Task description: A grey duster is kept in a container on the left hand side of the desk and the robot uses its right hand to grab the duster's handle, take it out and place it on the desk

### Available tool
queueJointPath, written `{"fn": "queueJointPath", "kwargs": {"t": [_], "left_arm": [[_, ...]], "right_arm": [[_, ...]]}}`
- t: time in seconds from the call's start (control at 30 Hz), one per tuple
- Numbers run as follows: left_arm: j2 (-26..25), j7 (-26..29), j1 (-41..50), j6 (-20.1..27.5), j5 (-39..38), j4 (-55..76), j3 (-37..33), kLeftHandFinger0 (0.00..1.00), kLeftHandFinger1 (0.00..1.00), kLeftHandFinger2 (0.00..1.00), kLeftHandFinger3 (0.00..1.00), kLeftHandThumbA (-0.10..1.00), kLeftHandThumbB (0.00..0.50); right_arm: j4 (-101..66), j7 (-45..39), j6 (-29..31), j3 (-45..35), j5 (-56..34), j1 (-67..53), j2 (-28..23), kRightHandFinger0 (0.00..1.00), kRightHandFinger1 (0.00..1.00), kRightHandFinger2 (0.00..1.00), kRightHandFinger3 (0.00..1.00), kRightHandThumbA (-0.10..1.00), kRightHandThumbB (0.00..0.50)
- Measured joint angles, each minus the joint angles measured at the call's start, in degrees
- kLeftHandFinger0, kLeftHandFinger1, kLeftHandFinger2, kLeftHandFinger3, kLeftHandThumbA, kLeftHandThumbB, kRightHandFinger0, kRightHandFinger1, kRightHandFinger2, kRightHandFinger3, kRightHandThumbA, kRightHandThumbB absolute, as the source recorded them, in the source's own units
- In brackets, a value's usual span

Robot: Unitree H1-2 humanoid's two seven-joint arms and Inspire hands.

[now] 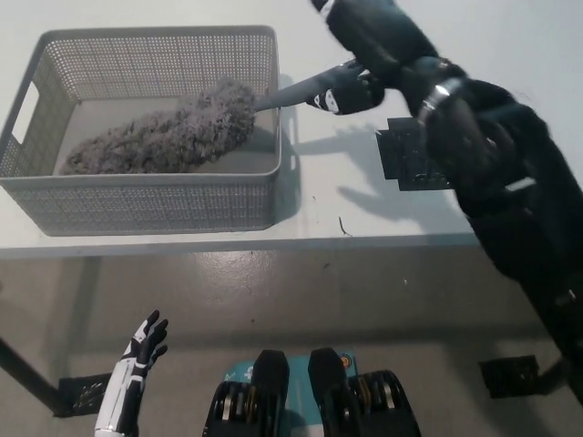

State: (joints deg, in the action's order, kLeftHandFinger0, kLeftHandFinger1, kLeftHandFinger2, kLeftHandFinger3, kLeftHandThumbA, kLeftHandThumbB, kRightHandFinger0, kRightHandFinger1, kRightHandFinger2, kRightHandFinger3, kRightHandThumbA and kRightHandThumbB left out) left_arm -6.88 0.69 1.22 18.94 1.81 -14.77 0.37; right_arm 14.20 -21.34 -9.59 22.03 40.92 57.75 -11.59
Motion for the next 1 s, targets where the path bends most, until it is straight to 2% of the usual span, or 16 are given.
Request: {"fn": "queueJointPath", "kwargs": {"t": [0.17, 0.33, 0.5, 0.53, 0.6, 0.73, 1.0], "left_arm": [[-0.38, -0.06, -0.53, 1.27, 0.13, 0.17, -0.02, 1.0, 1.0, 1.0, 1.0, 1.0, 0.083], [-0.77, -0.03, -0.63, 2.78, 0.96, 0.18, -0.05, 1.0, 1.0, 1.0, 1.0, 1.0, 0.114], [-1.08, -0.03, -0.69, 3.35, 1.39, 0.18, -0.06, 1.0, 1.0, 1.0, 1.0, 1.0, 0.099], [-1.08, -0.04, -0.7, 3.5, 1.41, 0.18, -0.08, 1.0, 1.0, 1.0, 1.0, 1.0, 0.119], [-1.08, -0.08, -0.71, 3.76, 1.43, 0.18, -0.11, 1.0, 1.0, 1.0, 1.0, 1.0, 0.124], [-1.09, -0.2, -0.7, 4.03, 1.58, 0.22, -0.18, 1.0, 1.0, 1.0, 1.0, 1.0, 0.094], [-1.14, -0.68, -0.73, 4.33, 1.99, 0.23, -0.2, 1.0, 1.0, 1.0, 1.0, 1.0, 0.123]], "right_arm": [[16.38, -0.25, -4.04, 5.45, 3.49, 6.59, 1.57, 1.0, 1.0, 1.0, 1.0, 0.9, 0.5], [23.93, -0.33, -7.0, 7.54, 4.69, 10.51, 2.47, 1.0, 1.0, 1.0, 1.0, 0.89, 0.5], [25.45, -0.4, -8.71, 7.57, 4.7, 11.62, 2.75, 1.0, 1.0, 1.0, 1.0, 0.92, 0.5], [25.52, -0.43, -8.97, 7.57, 4.7, 11.65, 2.8, 1.0, 1.0, 1.0, 1.0, 0.92, 0.5], [25.72, -0.49, -9.29, 7.68, 4.7, 11.73, 2.95, 1.0, 1.0, 1.0, 1.0, 0.94, 0.5], [26.24, -0.76, -9.76, 8.08, 4.7, 12.63, 3.63, 1.0, 1.0, 1.0, 1.0, 0.94, 0.5], [26.52, -1.22, -11.0, 8.17, 4.63, 17.05, 5.6, 1.0, 1.0, 1.0, 1.0, 0.95, 0.5]]}}
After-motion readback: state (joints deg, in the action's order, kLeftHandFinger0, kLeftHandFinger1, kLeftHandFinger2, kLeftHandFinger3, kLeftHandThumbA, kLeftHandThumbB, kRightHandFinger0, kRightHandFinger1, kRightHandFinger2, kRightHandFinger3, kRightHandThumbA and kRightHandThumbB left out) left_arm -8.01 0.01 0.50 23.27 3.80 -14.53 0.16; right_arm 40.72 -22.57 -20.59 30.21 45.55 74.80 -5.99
